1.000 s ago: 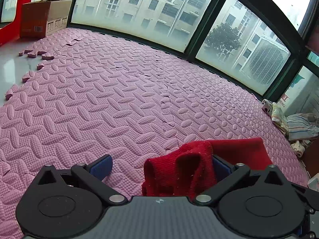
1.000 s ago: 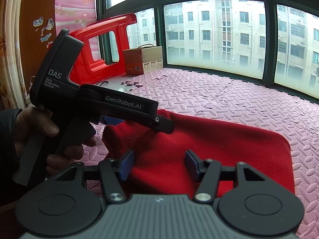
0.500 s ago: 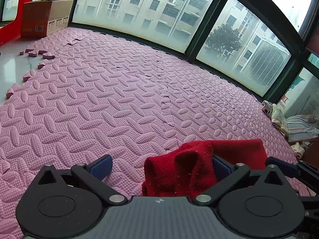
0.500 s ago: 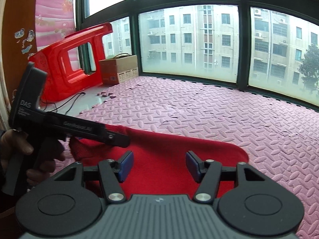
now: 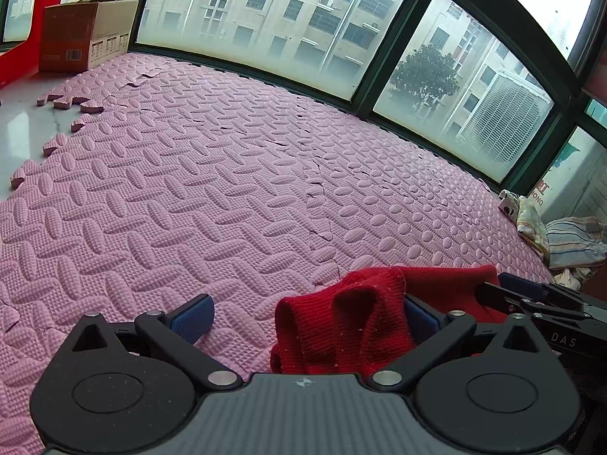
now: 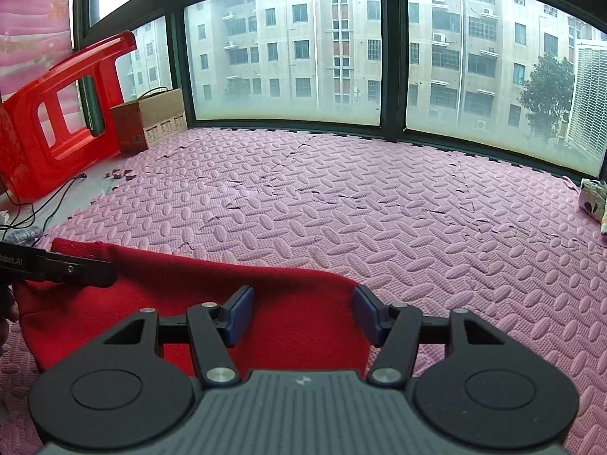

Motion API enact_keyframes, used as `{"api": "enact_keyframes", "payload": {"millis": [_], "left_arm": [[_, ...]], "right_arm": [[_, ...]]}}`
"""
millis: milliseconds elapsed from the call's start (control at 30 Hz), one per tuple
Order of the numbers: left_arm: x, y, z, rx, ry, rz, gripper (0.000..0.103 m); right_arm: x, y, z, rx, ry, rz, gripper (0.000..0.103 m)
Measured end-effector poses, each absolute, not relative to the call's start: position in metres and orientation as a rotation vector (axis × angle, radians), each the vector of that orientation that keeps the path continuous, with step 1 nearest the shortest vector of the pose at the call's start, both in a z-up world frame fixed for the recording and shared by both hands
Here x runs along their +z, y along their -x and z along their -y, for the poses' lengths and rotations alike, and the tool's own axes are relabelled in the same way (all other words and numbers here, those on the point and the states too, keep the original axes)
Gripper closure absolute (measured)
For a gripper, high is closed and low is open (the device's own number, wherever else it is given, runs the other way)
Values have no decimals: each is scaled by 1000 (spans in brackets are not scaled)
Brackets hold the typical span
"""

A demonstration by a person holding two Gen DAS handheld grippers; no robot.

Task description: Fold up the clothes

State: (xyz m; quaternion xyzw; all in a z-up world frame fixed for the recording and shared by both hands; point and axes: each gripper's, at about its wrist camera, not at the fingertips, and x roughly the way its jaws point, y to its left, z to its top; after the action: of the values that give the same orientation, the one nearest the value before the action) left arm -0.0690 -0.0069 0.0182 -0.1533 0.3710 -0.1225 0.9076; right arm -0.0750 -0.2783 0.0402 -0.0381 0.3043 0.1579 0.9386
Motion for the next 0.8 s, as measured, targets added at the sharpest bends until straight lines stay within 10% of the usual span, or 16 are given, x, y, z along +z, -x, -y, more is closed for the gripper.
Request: {"api": "enact_keyframes", "payload": {"millis": [800], "left_arm": [[28, 84, 13, -237, 287, -741, 0]], "right_arm": [[33, 167, 278, 393, 37, -586, 44]]}}
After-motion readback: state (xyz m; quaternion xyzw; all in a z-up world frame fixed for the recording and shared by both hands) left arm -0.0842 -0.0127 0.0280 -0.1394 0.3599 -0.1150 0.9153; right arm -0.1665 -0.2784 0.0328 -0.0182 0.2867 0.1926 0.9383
